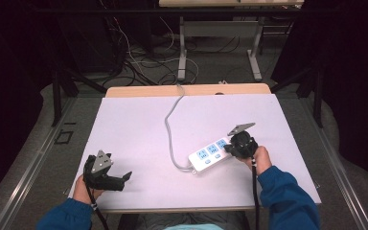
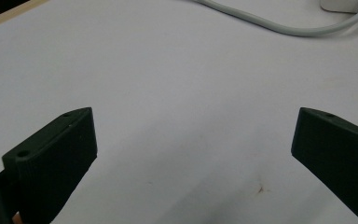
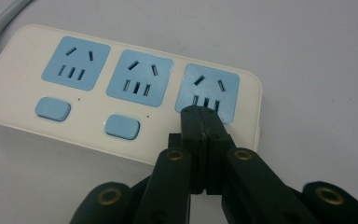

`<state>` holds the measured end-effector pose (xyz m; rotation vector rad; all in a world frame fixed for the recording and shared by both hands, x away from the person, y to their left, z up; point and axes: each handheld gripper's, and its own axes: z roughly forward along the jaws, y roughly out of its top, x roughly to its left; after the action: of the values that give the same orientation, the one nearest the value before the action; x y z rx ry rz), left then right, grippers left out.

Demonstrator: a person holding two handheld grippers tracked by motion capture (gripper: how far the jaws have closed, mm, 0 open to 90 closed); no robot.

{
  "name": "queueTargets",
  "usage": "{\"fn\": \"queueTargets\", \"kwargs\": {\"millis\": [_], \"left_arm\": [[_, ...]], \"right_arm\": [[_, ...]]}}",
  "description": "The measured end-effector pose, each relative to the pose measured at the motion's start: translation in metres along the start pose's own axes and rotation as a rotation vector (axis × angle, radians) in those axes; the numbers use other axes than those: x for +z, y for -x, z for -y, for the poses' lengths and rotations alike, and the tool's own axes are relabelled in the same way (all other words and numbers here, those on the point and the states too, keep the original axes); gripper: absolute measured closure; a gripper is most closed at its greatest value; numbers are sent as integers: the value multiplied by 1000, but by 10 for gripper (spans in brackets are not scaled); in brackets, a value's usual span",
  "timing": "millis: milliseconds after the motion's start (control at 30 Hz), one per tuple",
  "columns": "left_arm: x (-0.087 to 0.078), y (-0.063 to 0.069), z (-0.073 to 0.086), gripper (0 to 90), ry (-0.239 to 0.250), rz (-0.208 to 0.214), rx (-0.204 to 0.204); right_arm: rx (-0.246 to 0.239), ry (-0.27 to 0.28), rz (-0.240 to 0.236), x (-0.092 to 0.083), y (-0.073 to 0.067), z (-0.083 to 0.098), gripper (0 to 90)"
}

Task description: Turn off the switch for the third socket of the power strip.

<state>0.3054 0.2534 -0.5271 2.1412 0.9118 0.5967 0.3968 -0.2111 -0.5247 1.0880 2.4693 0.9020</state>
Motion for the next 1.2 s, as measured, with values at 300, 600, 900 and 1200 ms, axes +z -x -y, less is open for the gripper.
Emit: {"fn": "queueTargets", "kwargs": {"millis": [300, 600, 900, 1200], "left_arm": [[0, 0, 0, 2, 2, -4, 3], [0, 0, 0, 2, 2, -5, 5], [0, 0, 0, 2, 2, -1, 1], [0, 0, 0, 2, 2, 0, -3]], "right_arm": [[3, -3, 1, -1, 0, 1, 900], [-4, 3, -1, -1, -1, 1, 900], [-8, 12, 4, 0, -1, 1, 900], [-16, 6, 0, -1, 0, 1, 900]]}}
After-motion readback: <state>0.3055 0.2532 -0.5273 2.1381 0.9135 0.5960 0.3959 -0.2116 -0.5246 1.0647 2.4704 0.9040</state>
